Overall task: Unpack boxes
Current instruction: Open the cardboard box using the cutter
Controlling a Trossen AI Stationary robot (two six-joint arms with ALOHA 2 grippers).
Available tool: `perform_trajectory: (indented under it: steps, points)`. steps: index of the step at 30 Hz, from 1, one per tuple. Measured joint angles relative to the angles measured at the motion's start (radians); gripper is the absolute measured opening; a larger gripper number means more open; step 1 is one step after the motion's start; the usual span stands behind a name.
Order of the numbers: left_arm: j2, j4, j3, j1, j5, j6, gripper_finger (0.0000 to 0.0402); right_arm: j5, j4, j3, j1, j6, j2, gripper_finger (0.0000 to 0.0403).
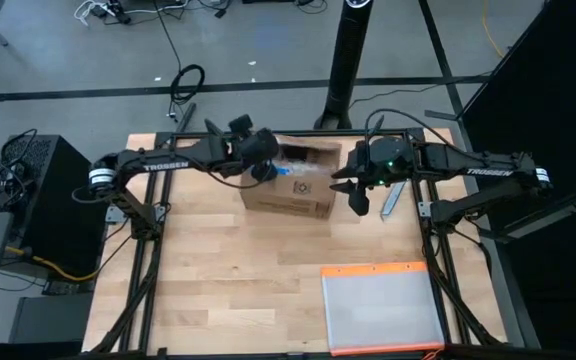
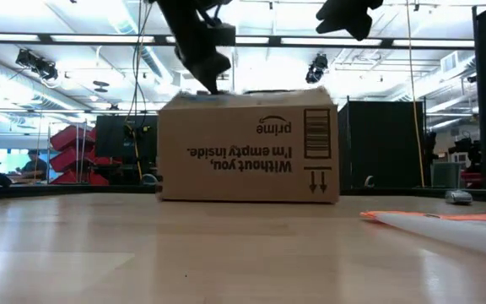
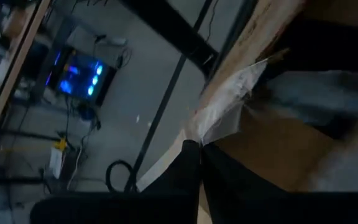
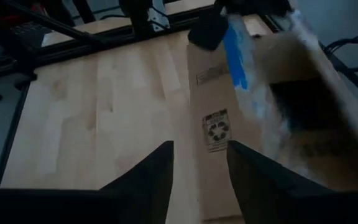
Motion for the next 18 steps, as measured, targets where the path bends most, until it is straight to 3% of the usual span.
perform_trajectory:
  steps: [4,8,18]
  points:
    - [0.000,-0.137,0.107,0.005,0.022,-0.109,0.0000,0.028,0.010,0.000,0.000,-0.025,0.008,0.0132]
    - [0.000,-0.231,0.193,0.003,0.130,-0.210,0.0000,0.103,0.096,0.000,0.000,-0.059,0.023,0.0124]
    - [0.000,-0.316,0.245,-0.032,0.201,-0.291,0.0000,0.258,0.203,-0.001,-0.040,-0.149,0.171,0.0086]
